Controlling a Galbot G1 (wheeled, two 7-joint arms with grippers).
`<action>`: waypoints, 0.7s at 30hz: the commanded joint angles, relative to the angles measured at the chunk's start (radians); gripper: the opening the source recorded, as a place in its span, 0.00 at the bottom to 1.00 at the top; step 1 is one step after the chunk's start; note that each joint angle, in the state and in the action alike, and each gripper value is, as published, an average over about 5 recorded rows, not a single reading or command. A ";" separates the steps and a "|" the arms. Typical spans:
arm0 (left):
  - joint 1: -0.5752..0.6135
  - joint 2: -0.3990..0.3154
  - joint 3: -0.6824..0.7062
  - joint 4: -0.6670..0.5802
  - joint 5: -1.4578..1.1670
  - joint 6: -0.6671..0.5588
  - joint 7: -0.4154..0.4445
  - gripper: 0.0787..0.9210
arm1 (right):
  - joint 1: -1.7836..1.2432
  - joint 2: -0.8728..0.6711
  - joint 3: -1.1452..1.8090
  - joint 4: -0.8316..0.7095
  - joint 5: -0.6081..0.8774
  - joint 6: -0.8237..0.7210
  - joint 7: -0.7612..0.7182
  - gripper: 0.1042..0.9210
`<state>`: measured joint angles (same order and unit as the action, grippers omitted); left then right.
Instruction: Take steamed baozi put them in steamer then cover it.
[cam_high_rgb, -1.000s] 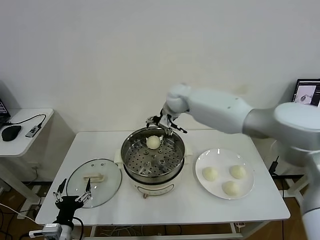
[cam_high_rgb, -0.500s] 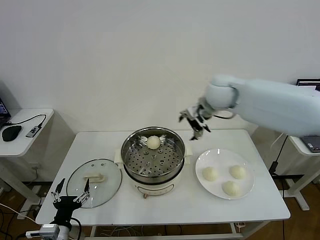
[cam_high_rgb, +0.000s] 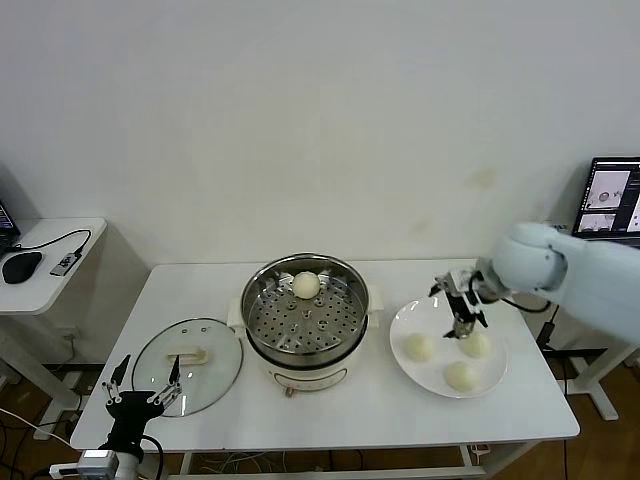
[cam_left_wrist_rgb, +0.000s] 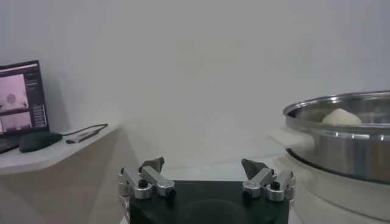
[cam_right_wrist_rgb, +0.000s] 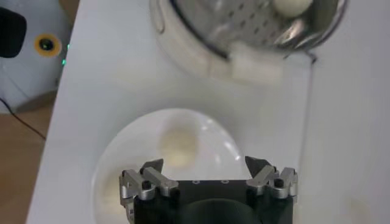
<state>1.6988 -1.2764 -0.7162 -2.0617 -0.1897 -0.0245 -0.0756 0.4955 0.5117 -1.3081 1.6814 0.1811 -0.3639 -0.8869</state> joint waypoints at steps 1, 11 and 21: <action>0.002 -0.003 -0.008 -0.005 0.000 0.001 0.001 0.88 | -0.360 -0.022 0.248 -0.112 -0.119 0.003 0.015 0.88; 0.008 0.010 -0.032 -0.003 -0.004 0.000 0.005 0.88 | -0.458 0.124 0.309 -0.244 -0.152 0.027 0.041 0.88; 0.009 0.010 -0.035 -0.009 0.003 -0.003 0.005 0.88 | -0.542 0.208 0.393 -0.368 -0.231 0.090 0.038 0.88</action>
<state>1.7069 -1.2690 -0.7477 -2.0701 -0.1882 -0.0268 -0.0707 0.0774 0.6312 -1.0179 1.4460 0.0232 -0.3153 -0.8537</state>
